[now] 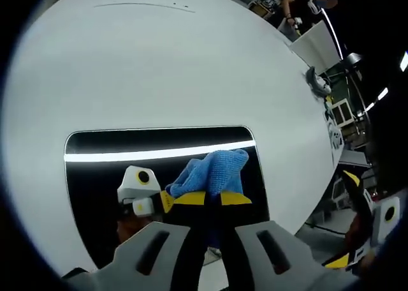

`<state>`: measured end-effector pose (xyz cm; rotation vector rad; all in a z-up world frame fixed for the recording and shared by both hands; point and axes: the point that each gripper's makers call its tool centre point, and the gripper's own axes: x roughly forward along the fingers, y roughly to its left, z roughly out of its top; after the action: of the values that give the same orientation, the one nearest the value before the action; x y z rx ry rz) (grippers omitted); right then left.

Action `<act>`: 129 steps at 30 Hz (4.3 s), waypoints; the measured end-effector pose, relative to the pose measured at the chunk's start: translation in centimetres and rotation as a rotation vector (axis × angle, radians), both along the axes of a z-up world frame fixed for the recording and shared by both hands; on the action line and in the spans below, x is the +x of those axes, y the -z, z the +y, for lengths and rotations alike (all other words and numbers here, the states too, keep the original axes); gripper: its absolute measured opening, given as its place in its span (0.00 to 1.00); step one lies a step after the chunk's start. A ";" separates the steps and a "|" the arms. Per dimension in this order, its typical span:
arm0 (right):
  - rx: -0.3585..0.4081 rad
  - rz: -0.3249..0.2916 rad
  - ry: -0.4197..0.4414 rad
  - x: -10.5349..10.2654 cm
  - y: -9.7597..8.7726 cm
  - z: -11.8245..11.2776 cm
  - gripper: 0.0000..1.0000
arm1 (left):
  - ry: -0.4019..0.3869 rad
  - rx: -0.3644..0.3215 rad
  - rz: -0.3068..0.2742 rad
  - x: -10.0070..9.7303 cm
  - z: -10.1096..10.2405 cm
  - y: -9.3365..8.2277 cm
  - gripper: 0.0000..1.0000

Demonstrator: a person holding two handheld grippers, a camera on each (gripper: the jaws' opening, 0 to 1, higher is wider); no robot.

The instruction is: Wipe the mirror surface with the cleaning cloth until all visible marks leave the cleaned area.

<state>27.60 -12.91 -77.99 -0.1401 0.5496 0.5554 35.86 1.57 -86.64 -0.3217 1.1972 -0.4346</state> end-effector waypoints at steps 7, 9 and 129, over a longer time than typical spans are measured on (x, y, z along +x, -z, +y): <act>0.021 0.008 0.015 0.1 0.0 -0.1 0.99 | -0.034 -0.023 0.012 -0.1 2.9 0.0 0.02; 0.016 0.008 0.014 0.0 0.0 0.0 0.99 | -0.048 -0.027 0.016 -0.1 3.6 0.0 0.02; -0.050 0.020 -0.076 -0.9 0.8 0.7 0.99 | -0.128 0.040 0.062 -5.3 12.5 -0.1 0.00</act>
<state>26.69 -12.19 -78.82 -0.2040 0.5795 0.6180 30.52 14.10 -86.55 -0.3771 1.2368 -0.2907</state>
